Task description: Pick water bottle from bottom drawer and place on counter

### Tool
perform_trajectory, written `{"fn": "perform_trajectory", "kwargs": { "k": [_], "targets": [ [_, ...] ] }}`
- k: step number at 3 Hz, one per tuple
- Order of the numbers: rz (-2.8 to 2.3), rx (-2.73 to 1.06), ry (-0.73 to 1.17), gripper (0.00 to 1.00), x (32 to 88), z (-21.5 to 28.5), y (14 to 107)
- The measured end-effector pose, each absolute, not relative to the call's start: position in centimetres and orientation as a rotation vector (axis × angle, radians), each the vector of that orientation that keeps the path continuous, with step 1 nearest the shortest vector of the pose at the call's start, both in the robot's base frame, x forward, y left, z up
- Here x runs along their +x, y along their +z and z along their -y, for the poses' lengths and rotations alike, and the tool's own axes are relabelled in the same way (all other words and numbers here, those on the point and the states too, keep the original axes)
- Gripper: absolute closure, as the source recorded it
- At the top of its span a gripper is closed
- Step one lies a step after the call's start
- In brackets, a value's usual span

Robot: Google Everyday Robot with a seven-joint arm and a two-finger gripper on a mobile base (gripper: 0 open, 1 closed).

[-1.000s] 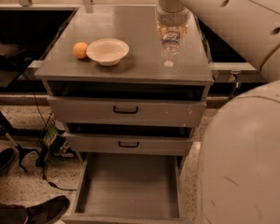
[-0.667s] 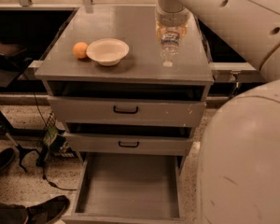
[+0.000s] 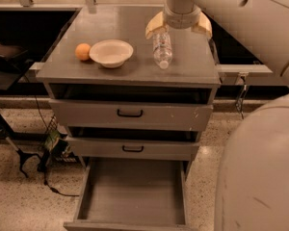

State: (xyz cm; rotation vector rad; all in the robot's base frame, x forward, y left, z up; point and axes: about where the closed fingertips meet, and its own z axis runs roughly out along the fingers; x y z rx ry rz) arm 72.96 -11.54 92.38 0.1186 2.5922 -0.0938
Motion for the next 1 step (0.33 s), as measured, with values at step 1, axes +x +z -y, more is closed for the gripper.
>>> {"fn": "perform_trajectory", "kwargs": {
  "k": [1],
  "targets": [
    [-2.592, 0.119, -0.094, 0.0, 72.96, 11.54, 92.38]
  ]
}}
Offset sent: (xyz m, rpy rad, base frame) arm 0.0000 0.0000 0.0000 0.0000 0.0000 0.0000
